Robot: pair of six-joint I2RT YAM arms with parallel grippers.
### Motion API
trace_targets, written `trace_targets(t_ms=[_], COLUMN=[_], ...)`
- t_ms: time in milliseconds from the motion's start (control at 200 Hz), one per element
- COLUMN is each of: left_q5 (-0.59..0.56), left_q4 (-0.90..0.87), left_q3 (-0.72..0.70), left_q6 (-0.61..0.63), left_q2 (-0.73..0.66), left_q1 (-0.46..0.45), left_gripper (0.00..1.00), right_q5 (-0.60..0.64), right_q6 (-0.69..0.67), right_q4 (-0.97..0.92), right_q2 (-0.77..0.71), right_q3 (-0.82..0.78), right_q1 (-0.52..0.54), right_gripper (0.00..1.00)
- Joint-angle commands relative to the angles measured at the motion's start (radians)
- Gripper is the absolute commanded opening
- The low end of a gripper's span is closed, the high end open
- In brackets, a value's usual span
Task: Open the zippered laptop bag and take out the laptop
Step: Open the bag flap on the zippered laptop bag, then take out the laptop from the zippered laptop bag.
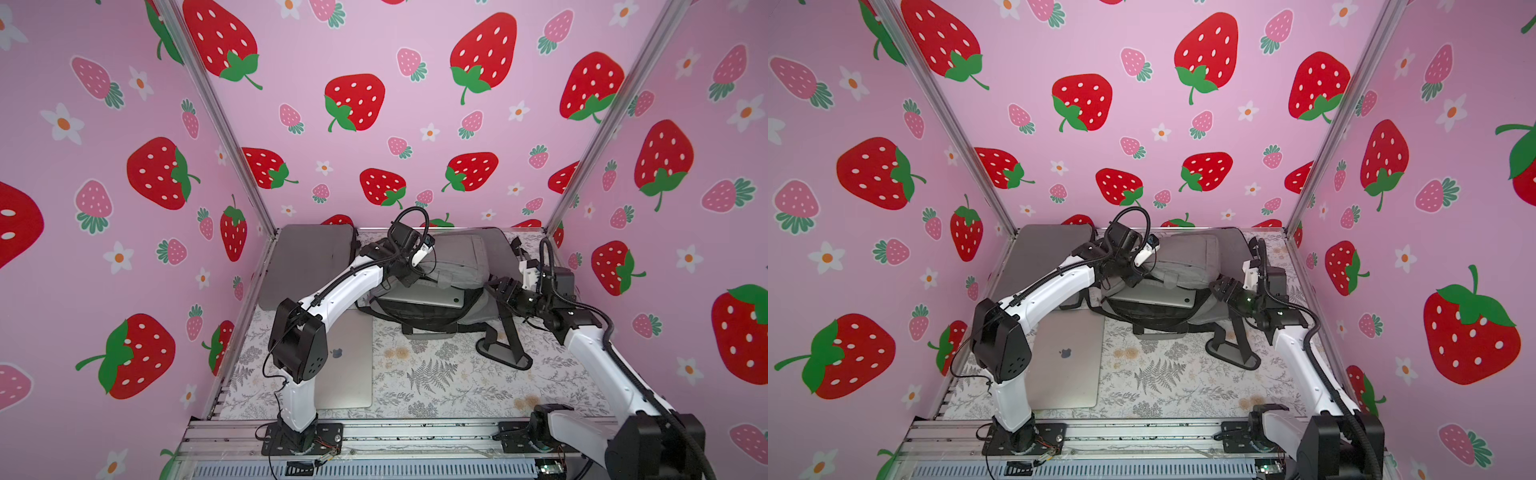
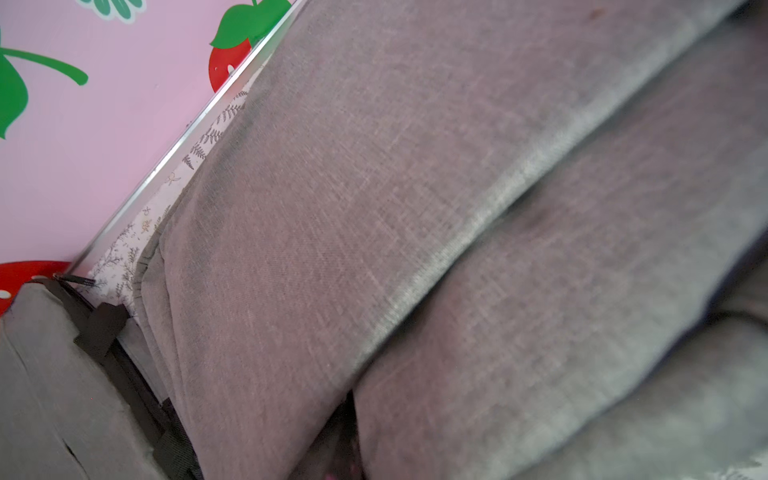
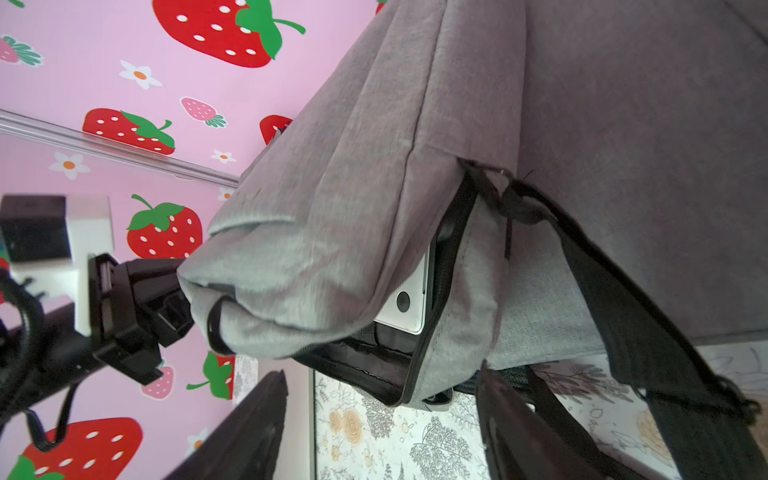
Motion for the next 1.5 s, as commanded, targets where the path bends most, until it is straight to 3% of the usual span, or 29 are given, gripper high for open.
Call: trace_targets(t_ms=[0, 130, 255, 495, 710, 1001, 1251, 1496], left_q5=[0.081, 0.177, 0.248, 0.343, 0.392, 0.453, 0.503, 0.553], left_q4=[-0.080, -0.137, -0.175, -0.179, -0.167, -0.161, -0.168, -0.160], left_q3=[0.137, 0.221, 0.284, 0.306, 0.327, 0.345, 0.351, 0.347], left_q6=[-0.215, -0.308, -0.381, -0.449, -0.435, -0.455, -0.491, -0.514], left_q2=[0.012, 0.047, 0.069, 0.070, 0.074, 0.095, 0.106, 0.115], left_q1=[0.003, 0.006, 0.007, 0.006, 0.010, 0.015, 0.016, 0.012], left_gripper=[0.00, 0.00, 0.00, 0.00, 0.00, 0.00, 0.00, 0.00], right_q5=[0.114, 0.199, 0.251, 0.316, 0.367, 0.343, 0.355, 0.381], right_q6=[0.124, 0.250, 0.340, 0.486, 0.568, 0.605, 0.706, 0.737], right_q4=[0.069, 0.168, 0.298, 0.550, 0.652, 0.767, 1.076, 1.156], right_q2=[-0.059, -0.080, -0.011, 0.187, 0.344, 0.534, 0.679, 0.748], right_q3=[-0.066, -0.141, -0.170, -0.162, -0.122, -0.038, -0.036, -0.006], right_q1=[0.061, 0.188, 0.283, 0.359, 0.410, 0.429, 0.430, 0.434], right_gripper=[0.76, 0.73, 0.70, 0.62, 0.58, 0.59, 0.40, 0.36])
